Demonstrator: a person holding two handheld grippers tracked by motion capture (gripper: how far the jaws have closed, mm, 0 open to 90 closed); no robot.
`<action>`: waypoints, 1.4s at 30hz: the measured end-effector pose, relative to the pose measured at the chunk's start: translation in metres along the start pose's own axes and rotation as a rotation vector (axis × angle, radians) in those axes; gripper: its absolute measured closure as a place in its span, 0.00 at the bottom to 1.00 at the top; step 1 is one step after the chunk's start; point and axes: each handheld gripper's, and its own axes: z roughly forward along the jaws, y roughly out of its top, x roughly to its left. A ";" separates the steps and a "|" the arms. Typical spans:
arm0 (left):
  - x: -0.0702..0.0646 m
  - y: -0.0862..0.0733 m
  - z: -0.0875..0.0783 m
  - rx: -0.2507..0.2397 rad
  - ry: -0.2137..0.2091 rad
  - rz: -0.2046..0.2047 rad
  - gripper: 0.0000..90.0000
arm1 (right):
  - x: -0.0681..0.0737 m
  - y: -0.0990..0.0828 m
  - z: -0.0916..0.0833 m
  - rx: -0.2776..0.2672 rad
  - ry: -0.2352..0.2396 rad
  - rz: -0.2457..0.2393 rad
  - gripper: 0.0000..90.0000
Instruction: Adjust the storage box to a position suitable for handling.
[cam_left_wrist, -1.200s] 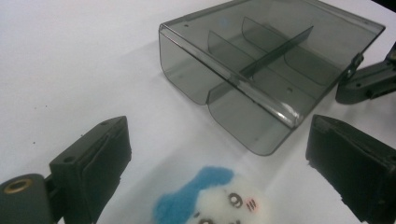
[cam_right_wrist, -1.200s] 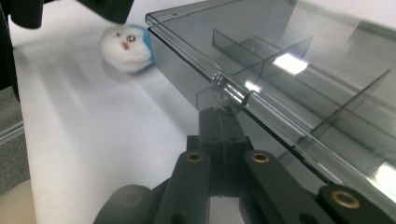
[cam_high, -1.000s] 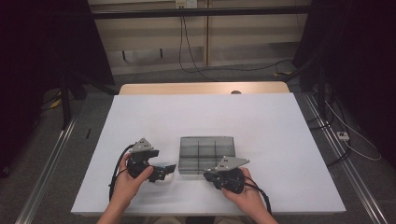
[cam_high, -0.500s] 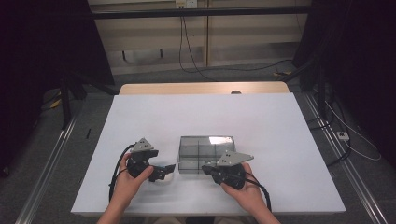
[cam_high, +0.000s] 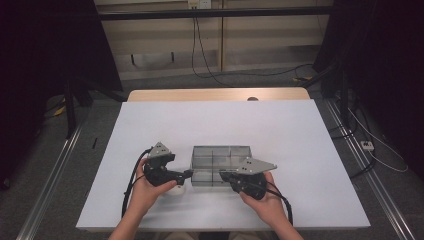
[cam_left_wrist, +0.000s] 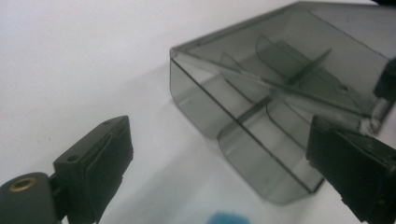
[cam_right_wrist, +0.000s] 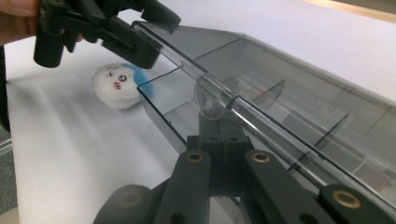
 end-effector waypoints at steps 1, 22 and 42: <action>0.000 0.001 0.002 0.002 0.005 0.005 0.10 | 0.000 0.000 -0.001 -0.002 0.001 0.004 1.00; 0.003 0.015 0.006 -0.034 0.018 -0.017 0.13 | -0.022 -0.016 -0.027 0.004 -0.122 0.081 0.52; 0.006 0.023 0.013 -0.028 0.015 -0.018 0.15 | -0.063 -0.007 -0.028 -0.050 -0.297 0.134 0.39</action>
